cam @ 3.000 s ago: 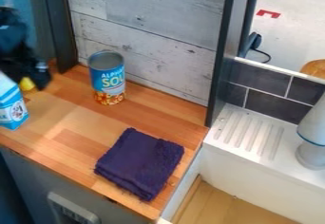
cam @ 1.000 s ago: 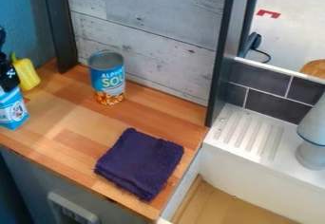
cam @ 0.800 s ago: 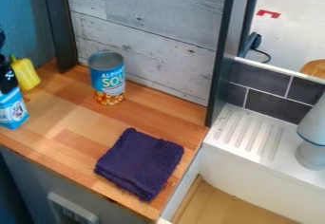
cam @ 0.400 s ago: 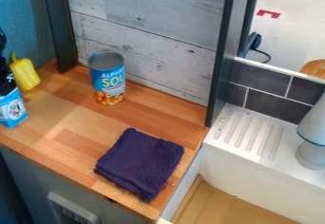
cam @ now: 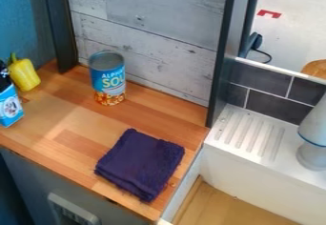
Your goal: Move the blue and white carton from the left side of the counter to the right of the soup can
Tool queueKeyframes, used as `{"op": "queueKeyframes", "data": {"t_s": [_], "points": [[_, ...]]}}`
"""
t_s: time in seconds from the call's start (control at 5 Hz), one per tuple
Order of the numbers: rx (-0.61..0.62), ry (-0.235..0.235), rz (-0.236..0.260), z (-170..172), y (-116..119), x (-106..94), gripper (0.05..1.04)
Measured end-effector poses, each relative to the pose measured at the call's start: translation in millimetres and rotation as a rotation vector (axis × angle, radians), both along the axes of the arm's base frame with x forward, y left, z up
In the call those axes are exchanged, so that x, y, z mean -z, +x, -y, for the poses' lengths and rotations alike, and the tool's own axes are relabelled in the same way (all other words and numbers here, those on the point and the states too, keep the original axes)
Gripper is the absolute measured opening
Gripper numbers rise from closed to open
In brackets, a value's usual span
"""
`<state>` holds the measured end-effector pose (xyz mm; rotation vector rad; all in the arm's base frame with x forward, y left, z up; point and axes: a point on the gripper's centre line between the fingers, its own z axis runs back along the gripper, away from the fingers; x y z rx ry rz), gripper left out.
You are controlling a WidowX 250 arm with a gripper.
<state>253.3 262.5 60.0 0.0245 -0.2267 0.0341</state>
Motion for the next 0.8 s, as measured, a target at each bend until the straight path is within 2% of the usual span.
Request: {"op": "queueKeyframes", "data": {"t_s": [0.2, 0.4, 0.6, 0.8], "points": [[0.021, 0.005, 0.097, 18, 21, -31.8, 0.82], [0.156, -0.029, 0.151, 72, 57, -56.4, 0.821], [0.319, -0.062, 0.158, 114, 83, -78.4, 0.82], [0.478, -0.047, 0.155, 164, 109, -103.6, 0.82]]}}
